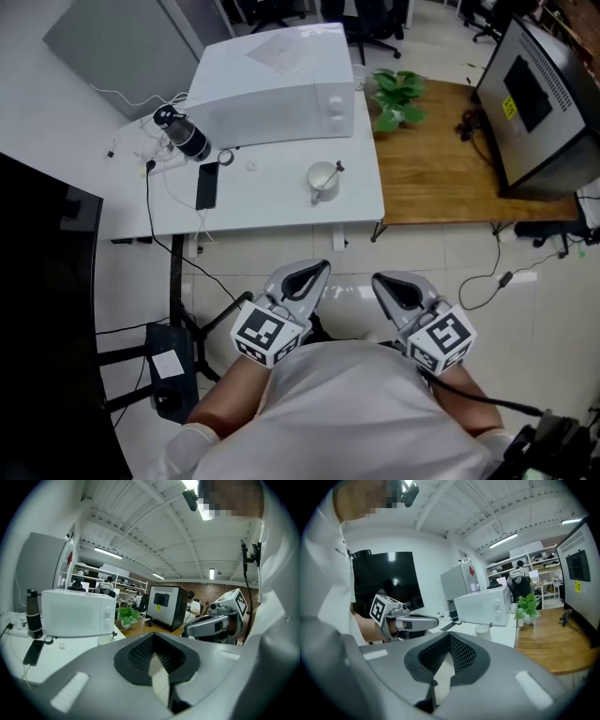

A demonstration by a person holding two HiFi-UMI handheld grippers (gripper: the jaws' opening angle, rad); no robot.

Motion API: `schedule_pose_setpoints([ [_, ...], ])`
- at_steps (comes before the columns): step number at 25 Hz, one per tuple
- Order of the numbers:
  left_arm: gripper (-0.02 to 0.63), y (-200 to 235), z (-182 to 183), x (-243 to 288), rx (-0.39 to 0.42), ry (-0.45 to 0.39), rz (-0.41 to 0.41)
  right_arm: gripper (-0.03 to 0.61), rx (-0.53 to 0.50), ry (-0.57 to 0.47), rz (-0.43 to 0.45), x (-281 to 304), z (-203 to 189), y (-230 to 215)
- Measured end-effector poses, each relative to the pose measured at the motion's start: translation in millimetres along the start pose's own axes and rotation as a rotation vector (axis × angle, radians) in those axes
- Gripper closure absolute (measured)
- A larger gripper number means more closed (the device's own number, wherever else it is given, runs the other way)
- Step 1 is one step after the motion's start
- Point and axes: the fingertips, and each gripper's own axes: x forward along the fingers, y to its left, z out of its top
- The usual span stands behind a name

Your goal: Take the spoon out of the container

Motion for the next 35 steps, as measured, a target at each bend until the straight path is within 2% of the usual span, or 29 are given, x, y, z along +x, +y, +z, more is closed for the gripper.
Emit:
schedule_pose_setpoints([
  [5, 0.611, 53.5, 28.0, 15.0, 0.008, -0.008, -0.067, 0.572, 0.012, -0.009, -0.060, 51.9, 31.1, -19.6],
  [10, 0.611, 105.9, 35.0, 18.1, 0.040, 0.019, -0.119, 0.572, 0.044, -0.013, -0.121, 104.4, 47.2, -36.7],
  [16, 0.611, 159.5, 42.2, 21.2, 0.040, 0.023, -0.162, 0.572, 0.055, -0.011, -0.162, 157.2, 64.0, -44.9],
  [26, 0.611, 181.1, 47.6, 40.6, 0.031, 0.023, -0.180, 0.572, 0.054, 0.009, -0.185, 175.9, 75.9, -68.6],
  [35, 0.611, 188.6, 61.8, 64.2, -0.013, -0.004, -0.084, 0.572, 0.032, 0.060, -0.095, 173.4, 79.9, -97.5],
])
